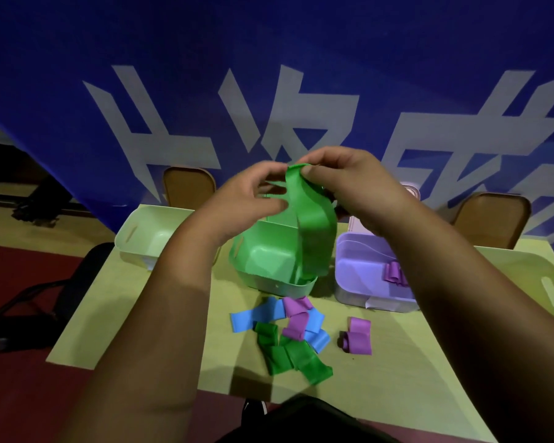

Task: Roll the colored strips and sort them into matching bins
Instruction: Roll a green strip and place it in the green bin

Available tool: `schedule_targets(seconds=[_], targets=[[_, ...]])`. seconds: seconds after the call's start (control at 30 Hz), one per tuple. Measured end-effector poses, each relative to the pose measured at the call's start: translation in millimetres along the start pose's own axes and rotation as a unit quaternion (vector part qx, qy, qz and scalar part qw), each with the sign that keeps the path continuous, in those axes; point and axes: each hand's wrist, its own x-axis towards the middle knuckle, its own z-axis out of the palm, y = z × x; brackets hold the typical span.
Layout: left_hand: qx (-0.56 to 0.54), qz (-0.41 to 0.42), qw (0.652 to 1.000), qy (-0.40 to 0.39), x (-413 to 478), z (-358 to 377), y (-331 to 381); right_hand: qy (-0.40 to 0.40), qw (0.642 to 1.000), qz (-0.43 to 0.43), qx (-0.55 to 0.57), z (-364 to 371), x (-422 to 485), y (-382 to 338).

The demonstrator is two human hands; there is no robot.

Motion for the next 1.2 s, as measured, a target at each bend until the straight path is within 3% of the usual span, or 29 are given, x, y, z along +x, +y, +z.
schedule_targets(seconds=[0.1, 0.3, 0.43, 0.83, 1.2], targets=[[-0.055, 0.029, 0.998, 0.024, -7, 1, 23, 0.002, 1.000, -0.009, -0.016, -1, 1, 1], [0.026, 0.048, 0.991, 0.125, -3, 14, 45, 0.029, 0.995, -0.048, -0.088, -7, -2, -5], [0.023, 0.055, 0.985, 0.164, 0, 17, 52, 0.047, 0.992, -0.061, -0.100, -10, -3, -6], [-0.026, 0.071, 0.982, 0.171, -3, 6, 77, 0.139, 0.975, -0.139, -0.104, -19, -4, -17], [-0.073, 0.087, 0.976, 0.187, -5, 4, 96, 0.128, 0.979, -0.159, -0.012, -21, -9, -33]])
